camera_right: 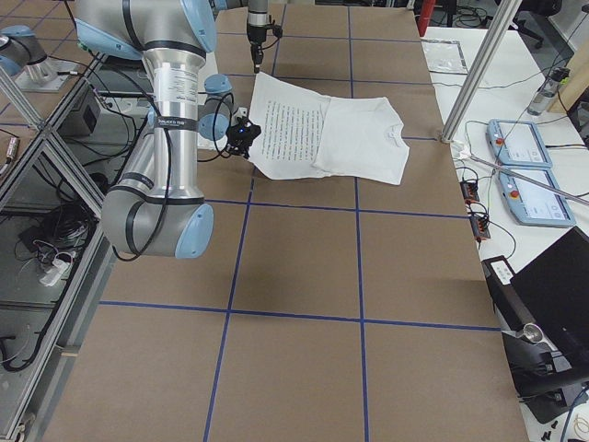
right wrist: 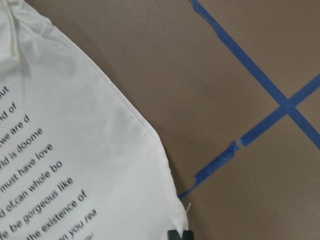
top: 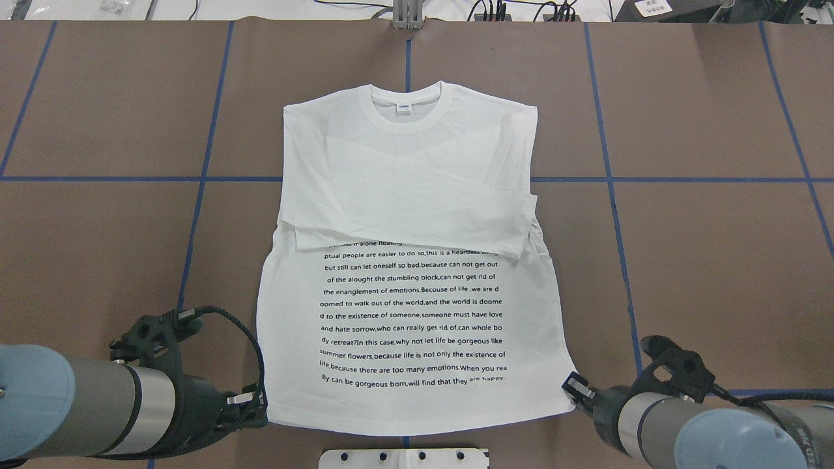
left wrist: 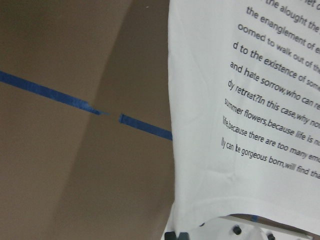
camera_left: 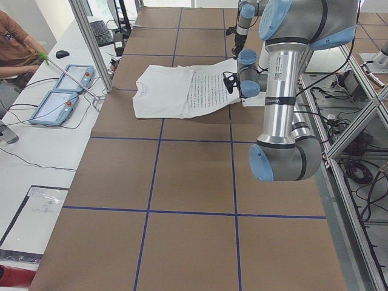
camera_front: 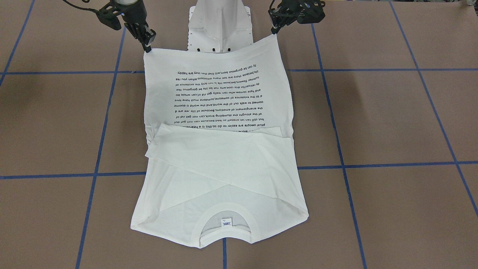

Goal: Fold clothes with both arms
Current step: 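Lift the hem with both grippers and fold it toward the collar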

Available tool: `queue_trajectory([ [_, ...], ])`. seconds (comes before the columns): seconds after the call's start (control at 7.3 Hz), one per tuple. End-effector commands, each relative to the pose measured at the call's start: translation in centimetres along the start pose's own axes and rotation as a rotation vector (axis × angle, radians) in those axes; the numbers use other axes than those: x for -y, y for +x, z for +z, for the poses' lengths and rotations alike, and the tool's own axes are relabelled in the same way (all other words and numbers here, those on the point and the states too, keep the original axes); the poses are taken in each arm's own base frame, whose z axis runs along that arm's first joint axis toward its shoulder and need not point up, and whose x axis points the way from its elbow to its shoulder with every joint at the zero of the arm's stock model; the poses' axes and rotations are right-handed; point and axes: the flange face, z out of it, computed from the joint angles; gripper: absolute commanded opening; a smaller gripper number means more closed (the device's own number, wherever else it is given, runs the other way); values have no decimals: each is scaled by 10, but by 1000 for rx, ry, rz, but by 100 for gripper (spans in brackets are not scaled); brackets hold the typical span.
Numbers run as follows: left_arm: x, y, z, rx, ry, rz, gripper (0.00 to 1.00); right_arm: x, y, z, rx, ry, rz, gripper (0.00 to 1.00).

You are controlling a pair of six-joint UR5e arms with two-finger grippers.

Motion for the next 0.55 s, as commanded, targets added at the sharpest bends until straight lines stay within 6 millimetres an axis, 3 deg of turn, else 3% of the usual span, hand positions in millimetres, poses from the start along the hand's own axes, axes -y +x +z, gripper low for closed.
queue_trajectory([
  [0.0, 71, 53, -17, -75, 154, 112, 0, 50, -62, -15, 111, 76, -52, 0],
  [0.14, 112, 78, 0, -57, 218, 124, 0, 79, -97, -5, 113, 102, -72, 0],
  [0.27, 158, 87, 9, -22, 284, 162, 0, 118, -134, 5, 96, 99, -55, 0],
  [0.41, 201, 83, 14, 10, 336, 184, 0, 151, -167, 21, 83, 134, -70, 0],
])
